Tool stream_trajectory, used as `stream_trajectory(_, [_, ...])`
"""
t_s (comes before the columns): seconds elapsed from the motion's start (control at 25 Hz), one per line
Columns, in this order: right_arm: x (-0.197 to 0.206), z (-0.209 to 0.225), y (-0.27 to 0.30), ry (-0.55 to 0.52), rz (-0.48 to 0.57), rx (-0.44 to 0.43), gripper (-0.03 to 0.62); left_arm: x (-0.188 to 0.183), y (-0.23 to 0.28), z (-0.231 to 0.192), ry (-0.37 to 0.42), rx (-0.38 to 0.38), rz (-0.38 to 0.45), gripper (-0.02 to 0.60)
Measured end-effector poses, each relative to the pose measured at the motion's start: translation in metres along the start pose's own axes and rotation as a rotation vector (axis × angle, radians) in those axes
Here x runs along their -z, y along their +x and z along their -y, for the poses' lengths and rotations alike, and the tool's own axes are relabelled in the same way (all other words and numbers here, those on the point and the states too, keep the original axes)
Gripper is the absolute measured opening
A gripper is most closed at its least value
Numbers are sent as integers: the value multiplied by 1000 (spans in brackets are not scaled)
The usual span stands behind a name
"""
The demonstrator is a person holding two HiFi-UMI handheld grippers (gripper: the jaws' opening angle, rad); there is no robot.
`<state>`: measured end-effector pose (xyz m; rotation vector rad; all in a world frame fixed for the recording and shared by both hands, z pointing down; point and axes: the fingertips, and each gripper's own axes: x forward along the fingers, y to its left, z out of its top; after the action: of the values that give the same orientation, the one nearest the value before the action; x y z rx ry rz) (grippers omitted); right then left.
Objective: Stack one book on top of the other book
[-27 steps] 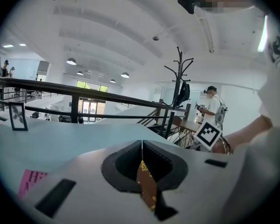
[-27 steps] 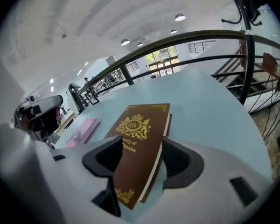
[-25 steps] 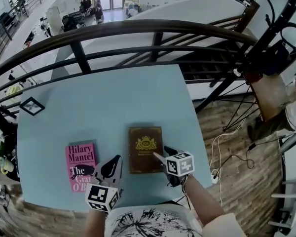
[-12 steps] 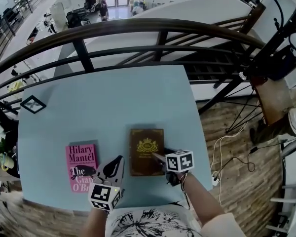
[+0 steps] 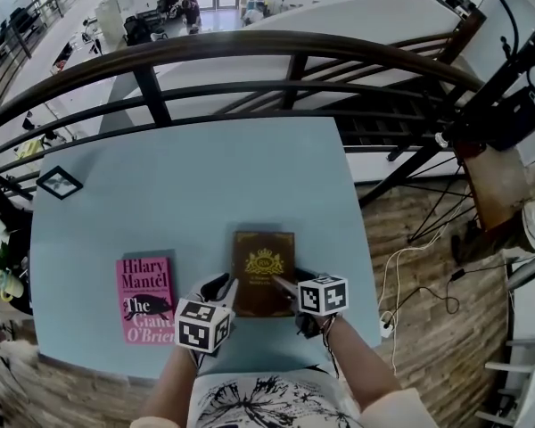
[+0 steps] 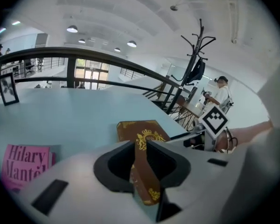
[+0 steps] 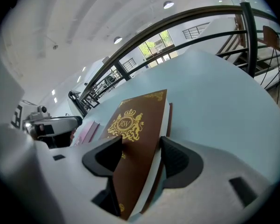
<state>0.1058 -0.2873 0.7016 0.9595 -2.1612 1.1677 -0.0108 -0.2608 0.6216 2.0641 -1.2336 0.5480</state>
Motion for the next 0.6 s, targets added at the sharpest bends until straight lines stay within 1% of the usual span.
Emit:
stream_trajectory(0.08, [-1,0,-1,-1,2,-2,255,8,12,-3,-23,4,-67,147])
stream_trajectory(0.12, [-1,-1,-1,-1,3,-3,255,12,17,-5,-30,4,-93,161])
stream_trajectory(0.28, [0,-1,-1,7,25,-10,257,25,33,-11,-58,-4,-154,190])
stream_trajectory(0.4, [1,1,0,9,40,-13,258,36,45,-18,-111,4,-198,199])
stream_trajectory(0.48, [1,1,1,7,37,-17,259,43,52,-19,-171,35,-214,208])
stream_trajectory(0.6, [0,1,0,5,37,-16,259,49,57,-17,-262,100,-221,212])
